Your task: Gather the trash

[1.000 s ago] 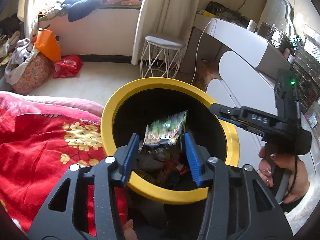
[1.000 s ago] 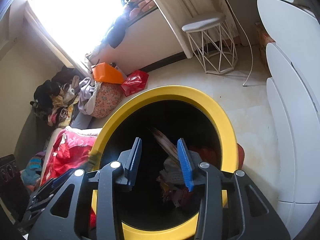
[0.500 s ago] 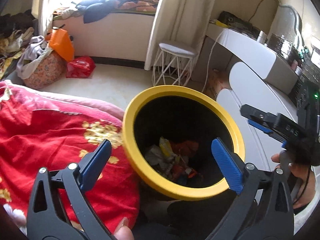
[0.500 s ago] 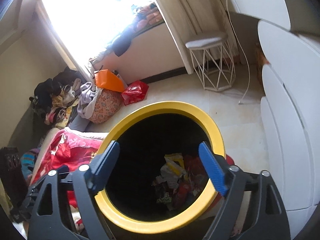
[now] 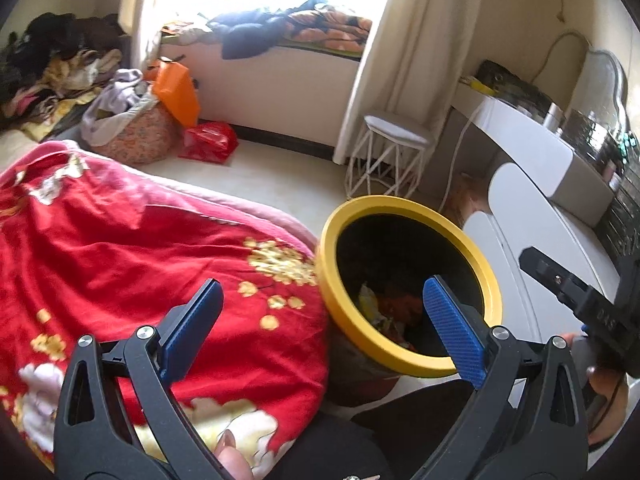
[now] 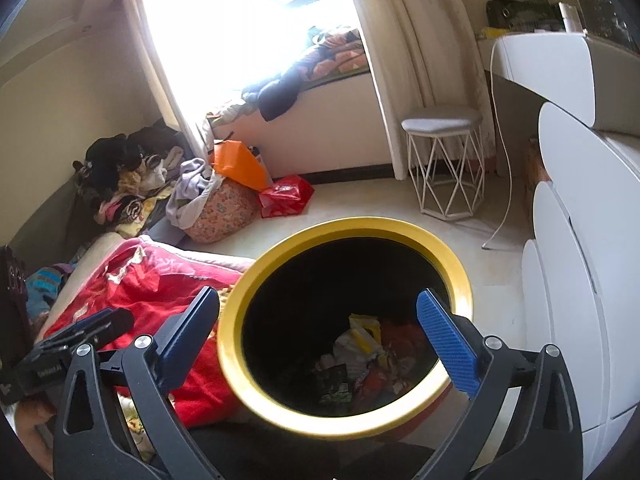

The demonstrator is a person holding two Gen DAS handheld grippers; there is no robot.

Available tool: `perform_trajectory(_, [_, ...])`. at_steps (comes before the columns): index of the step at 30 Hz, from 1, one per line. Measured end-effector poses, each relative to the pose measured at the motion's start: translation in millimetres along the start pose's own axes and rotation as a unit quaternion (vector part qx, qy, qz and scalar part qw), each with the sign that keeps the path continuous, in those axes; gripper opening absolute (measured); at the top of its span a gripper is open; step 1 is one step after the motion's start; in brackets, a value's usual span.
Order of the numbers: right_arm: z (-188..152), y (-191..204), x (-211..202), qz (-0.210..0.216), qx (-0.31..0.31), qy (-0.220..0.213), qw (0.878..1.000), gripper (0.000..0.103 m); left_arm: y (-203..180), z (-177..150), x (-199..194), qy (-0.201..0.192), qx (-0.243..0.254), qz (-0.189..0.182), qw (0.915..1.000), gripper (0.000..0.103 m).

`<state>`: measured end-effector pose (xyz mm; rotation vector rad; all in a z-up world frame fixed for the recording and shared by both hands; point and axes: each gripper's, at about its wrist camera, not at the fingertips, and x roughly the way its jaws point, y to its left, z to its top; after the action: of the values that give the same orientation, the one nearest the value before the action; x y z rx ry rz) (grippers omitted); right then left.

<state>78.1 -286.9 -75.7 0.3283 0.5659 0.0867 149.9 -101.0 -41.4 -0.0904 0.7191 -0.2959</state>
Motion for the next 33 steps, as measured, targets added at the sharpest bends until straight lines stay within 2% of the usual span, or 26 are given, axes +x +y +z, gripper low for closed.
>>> perform_trajectory(7, [-7.8,19.9,-18.7,0.008,-0.015,-0.028,0.999,0.096,15.0,-11.6,-28.6,-0.021,-0.019,0.040,0.9988,0.092])
perform_trajectory(12, [-15.2,38.4,-35.2,0.007,-0.038,-0.070,0.997,0.096,22.6,-19.9,-51.0,-0.043,-0.028,0.067,0.9964,0.092])
perform_trajectory(18, [-34.6,58.1,-58.4,-0.002,-0.081,-0.153,0.985,0.096,26.8,-39.0,-74.0,-0.082,-0.025,0.103,0.9909,0.092])
perform_trajectory(24, [-41.5,66.4,-72.4,-0.018,-0.107,-0.217,0.970,0.096,30.1,-56.3,-93.8,-0.120,-0.020,0.118,0.9855,0.092])
perform_trajectory(33, [-46.3,65.0,-68.2,-0.011,-0.114,-0.216,0.970,0.097,29.2,-60.4,-101.2,-0.142,-0.014,0.117,0.9827,0.092])
